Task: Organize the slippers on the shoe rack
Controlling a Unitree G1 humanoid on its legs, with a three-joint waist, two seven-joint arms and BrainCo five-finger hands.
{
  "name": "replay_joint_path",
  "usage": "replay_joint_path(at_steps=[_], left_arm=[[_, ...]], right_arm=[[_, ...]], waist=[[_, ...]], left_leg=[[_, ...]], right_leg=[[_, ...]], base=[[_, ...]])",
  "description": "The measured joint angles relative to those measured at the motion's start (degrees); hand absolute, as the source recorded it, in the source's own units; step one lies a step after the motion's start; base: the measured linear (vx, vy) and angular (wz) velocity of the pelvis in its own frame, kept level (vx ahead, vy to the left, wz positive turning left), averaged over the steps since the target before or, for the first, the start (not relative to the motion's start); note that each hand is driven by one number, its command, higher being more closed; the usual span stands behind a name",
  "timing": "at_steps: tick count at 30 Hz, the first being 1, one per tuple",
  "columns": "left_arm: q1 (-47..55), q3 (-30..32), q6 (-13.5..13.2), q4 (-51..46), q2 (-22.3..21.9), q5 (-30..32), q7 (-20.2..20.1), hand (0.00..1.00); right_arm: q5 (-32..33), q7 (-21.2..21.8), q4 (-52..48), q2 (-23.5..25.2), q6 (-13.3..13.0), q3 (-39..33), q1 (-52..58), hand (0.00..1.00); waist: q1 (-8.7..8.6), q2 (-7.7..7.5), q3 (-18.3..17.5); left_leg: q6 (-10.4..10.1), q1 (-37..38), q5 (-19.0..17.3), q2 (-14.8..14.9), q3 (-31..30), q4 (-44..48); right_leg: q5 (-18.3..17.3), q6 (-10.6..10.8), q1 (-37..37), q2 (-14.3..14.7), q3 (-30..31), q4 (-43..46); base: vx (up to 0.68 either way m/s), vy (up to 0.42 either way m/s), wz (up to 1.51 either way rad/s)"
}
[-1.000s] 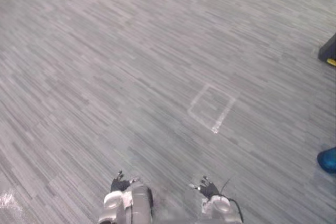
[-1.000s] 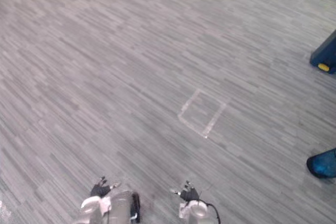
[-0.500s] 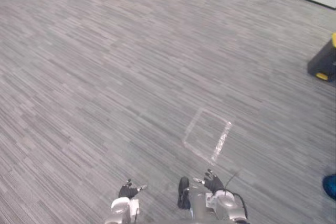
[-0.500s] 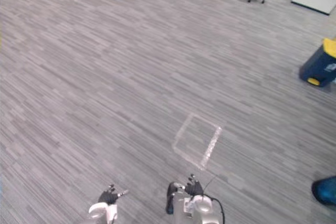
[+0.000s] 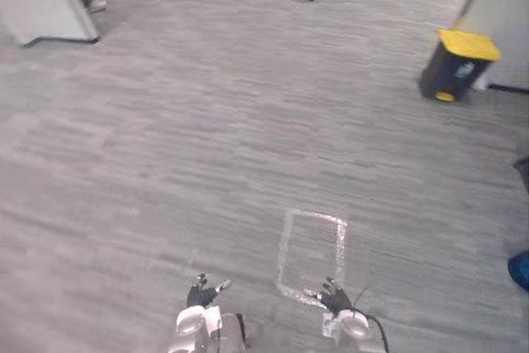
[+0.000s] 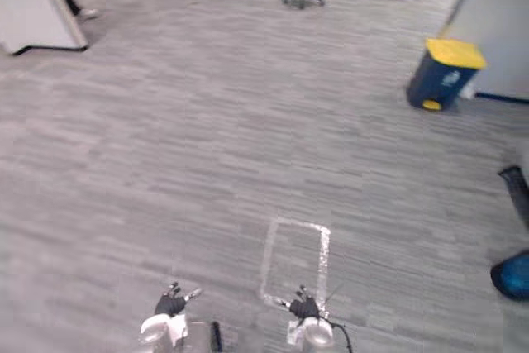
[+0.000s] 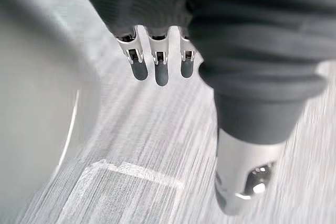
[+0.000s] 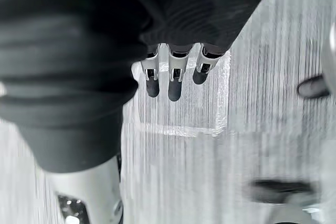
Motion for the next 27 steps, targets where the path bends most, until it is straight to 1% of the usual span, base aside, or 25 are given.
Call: replay_joint_path(at_steps=[1,2,3,4,5,6,7,8,9,11,12,13,14,15,16,17,18,19,20,21,22,23,24,25,27], left_arm=[[0.0,-0.6,0.0,0.9,0.8,0.0,0.1,0.00],[-0.1,-1.0,0.0,1.0,1.1,0.0,0.1,0.00],[-0.2,-0.9,0.0,0.8,1.4,-0.1,0.1,0.00],[0.0,-0.9,0.2,1.0,1.5,-0.1,0.2,0.00],[0.3,-0.9,0.1,1.2,1.5,-0.1,0.3,0.00],[0.3,-1.0,0.2,1.7,1.5,-0.1,0.3,0.00],[0.5,-1.2,0.2,2.4,1.4,-0.3,0.4,0.00],[0.5,-1.4,0.2,2.9,1.3,-0.4,0.4,0.00],[0.5,-1.5,0.4,3.1,1.4,-0.6,0.4,0.00],[0.3,-1.8,0.4,3.3,1.3,-1.1,0.2,0.00],[-0.3,-2.4,0.4,3.8,1.1,-1.1,-0.1,0.00],[-0.7,-2.7,0.4,4.2,1.0,-1.1,-0.1,0.00],[-0.8,-3.4,0.4,4.3,1.1,-1.1,-0.1,0.00],[-0.7,-3.5,0.4,4.3,1.2,-1.1,-0.1,0.00],[-0.2,-4.5,0.4,4.3,2.0,-1.0,-0.3,0.00],[-0.8,-4.2,0.4,4.9,1.6,-1.0,-0.4,0.00],[-1.1,-3.8,0.4,5.9,0.9,-0.9,-0.5,0.00],[-1.2,-3.7,0.5,6.3,0.0,-0.8,-0.6,0.00],[-1.3,-3.2,0.5,6.1,-0.4,-0.4,-0.6,0.00],[-1.3,-2.5,0.5,5.7,-0.7,0.0,-0.6,0.00],[-1.2,-0.9,0.5,4.4,-1.5,0.2,-1.0,0.00],[-0.4,-0.4,0.4,3.1,-2.1,0.2,-1.2,0.00],[0.0,0.3,0.4,2.5,-2.2,0.2,-1.3,0.00],[0.1,1.0,0.4,1.8,-2.5,0.2,-1.6,0.00],[0.2,1.3,0.4,1.1,-2.6,0.1,-1.6,0.00]], right_arm=[[-0.3,0.3,0.0,0.5,0.0,0.2,0.3,0.00],[-0.4,0.4,0.0,0.7,0.1,0.1,1.0,0.00],[-0.4,0.5,0.0,0.8,0.1,0.4,1.3,0.00],[-0.4,0.6,-0.1,0.8,0.1,0.7,1.4,0.00],[-0.4,0.7,-0.2,0.9,0.1,0.8,1.2,0.00],[-0.4,0.7,-0.7,0.8,0.0,0.7,1.1,0.00],[-0.4,0.7,-2.0,0.8,-0.1,0.7,1.2,0.00],[-0.5,0.7,-2.4,0.8,-0.2,0.7,1.2,0.00],[-0.5,0.7,-2.4,0.9,-0.2,0.7,1.2,0.00],[-0.5,0.7,-2.3,1.0,-0.3,0.6,1.1,0.00],[-0.5,0.6,-2.3,0.7,-0.4,0.5,1.1,0.00],[-0.5,0.7,-2.2,0.5,-0.3,0.3,0.6,0.00],[-0.5,0.6,-1.9,0.3,-0.3,0.3,-0.2,0.00],[-0.4,0.6,-1.8,0.3,-0.3,0.3,-0.4,0.00],[-0.4,0.6,-0.9,0.3,-0.5,0.4,-0.2,0.00],[-0.5,0.6,-0.4,-0.3,-0.6,0.3,-0.7,0.00],[-0.4,0.5,-0.1,-0.9,-0.6,-0.3,-1.6,0.00],[-0.4,0.5,-0.3,-1.4,-0.6,-1.0,-1.5,0.00],[-0.4,0.5,-0.4,-1.9,-0.6,-1.5,-1.4,0.00],[-0.4,0.5,-0.6,-1.9,-0.7,-1.8,-1.2,0.00],[-0.4,0.5,-1.5,-2.0,-0.4,-1.6,-0.5,0.00],[-0.3,0.4,-2.4,-2.1,-0.4,-1.2,0.5,0.00],[-0.3,0.4,-2.4,-2.1,-0.5,-1.1,0.6,0.00],[-0.3,0.4,-2.3,-2.0,-0.4,-0.8,0.6,0.00],[-0.2,0.3,-2.1,-2.0,-0.4,-0.6,0.5,0.00]], waist=[[-0.60,-1.39,-1.4],[-0.68,-1.90,-1.7],[-0.29,-2.61,-1.8],[-0.24,-2.48,-1.7],[-0.08,-1.80,-1.3],[-0.08,-1.85,-1.2],[-0.31,-1.12,-0.9],[-0.50,-1.04,-0.9],[-0.57,-1.02,-0.9],[-0.91,-2.15,-1.3],[-0.98,-1.98,-1.2],[-0.99,-1.37,-0.8],[-0.93,-0.63,-0.3],[-0.94,-0.55,-0.2],[-0.97,-2.04,-0.6],[-1.03,-1.96,-0.1],[-0.93,0.33,-0.1],[-1.87,0.92,-0.2],[-1.94,1.35,-0.1],[-1.94,1.97,-0.1],[-1.77,2.89,0.0],[-1.59,2.87,-0.1],[-1.35,2.95,0.0],[-1.33,2.79,0.0],[-1.06,2.50,0.1]], left_leg=[[1.1,0.5,-1.4,-1.5,0.7,-0.5],[2.5,1.0,-2.1,-1.5,2.5,0.6],[3.9,2.8,-2.7,-1.3,5.6,1.4],[5.1,5.4,-3.4,-1.0,7.8,1.1],[6.2,8.8,-4.1,-0.4,10.8,-0.3],[6.5,11.9,-4.3,-0.1,12.7,-1.6],[6.5,15.2,-4.3,0.2,15.1,-3.3],[6.5,17.4,-4.3,0.5,16.5,-4.7],[6.5,20.7,-4.3,0.9,18.6,-7.2],[6.6,22.9,-4.4,1.1,21.0,-10.0],[6.5,24.1,-4.6,1.6,22.5,-11.5],[6.1,24.7,-4.8,2.5,23.0,-12.5],[5.4,25.4,-5.2,3.8,24.0,-13.1],[5.2,25.6,-5.3,4.1,24.2,-13.0],[4.6,26.8,-5.7,2.8,23.8,-12.9],[3.2,28.2,-6.7,2.9,23.4,-12.8],[2.8,29.0,-6.8,4.8,22.3,-11.8],[2.7,28.6,-6.9,5.3,21.4,-8.5],[2.7,27.3,-6.9,6.4,20.5,-4.1],[2.1,24.3,-6.5,8.1,19.0,3.9],[0.8,20.4,-3.1,10.6,16.4,15.1],[0.5,16.5,0.9,12.0,14.3,24.2],[0.2,15.0,0.5,12.6,14.1,28.4],[0.2,12.4,-1.1,12.8,14.5,32.5],[1.0,9.2,-4.7,12.5,16.1,31.9]], right_leg=[[0.7,-0.2,-2.1,-1.4,0.6,3.1],[1.1,0.5,-3.9,-1.6,1.1,6.9],[1.8,1.8,-5.9,-2.0,1.5,12.6],[3.6,4.5,-8.3,-2.2,0.8,19.3],[4.8,7.0,-12.2,-2.6,-0.7,28.1],[4.3,7.4,-15.2,-3.0,-3.4,34.2],[3.3,6.3,-18.1,-4.3,-8.9,39.0],[2.4,4.9,-18.9,-4.9,-12.2,39.9],[1.0,2.8,-20.9,-5.2,-17.1,39.3],[0.1,2.3,-23.0,-5.3,-22.7,33.8],[0.1,2.3,-24.1,-5.3,-25.9,29.7],[0.3,1.9,-24.9,-4.7,-28.2,26.2],[2.0,0.7,-26.3,-3.3,-29.9,21.2],[3.9,0.5,-26.7,-2.7,-30.3,18.0],[14.0,-1.4,-26.2,-2.6,-29.4,9.6],[15.2,-3.1,-25.9,-2.3,-28.8,10.3],[13.6,-3.4,-25.4,-0.8,-29.1,11.4],[11.3,-3.3,-24.8,0.1,-29.1,11.4],[10.4,-3.1,-23.8,0.8,-29.0,10.8],[9.8,-3.3,-22.1,2.2,-28.8,9.5],[9.4,-3.8,-19.1,4.3,-28.4,7.4],[8.9,-4.7,-16.8,5.9,-26.9,6.1],[8.2,-5.5,-15.6,6.6,-25.9,5.6],[7.5,-6.0,-13.6,7.4,-23.6,4.9],[7.7,-5.4,-11.1,7.6,-20.7,2.7]], base=[[0.48,0.375,-0.56],[0.44,0.302,-0.69],[0.42,0.253,-0.95],[0.46,0.270,-1.34],[0.39,0.236,-1.44],[0.27,0.190,-1.50],[0.24,0.171,-1.20],[0.23,0.122,-1.16],[0.21,0.094,-0.89],[0.21,0.016,-0.62],[0.24,-0.020,-0.38],[0.27,-0.047,-0.49],[0.25,-0.078,-0.48],[0.32,-0.134,-0.57],[0.30,-0.148,-0.48],[0.29,-0.153,-0.59],[0.30,-0.187,-0.46],[0.34,-0.249,-0.36],[0.30,-0.242,-0.20],[0.29,-0.229,-0.26],[0.31,-0.171,-0.42],[0.32,-0.144,-0.56],[0.32,-0.089,-0.79],[0.33,-0.078,-0.84],[0.30,-0.055,-0.94]])
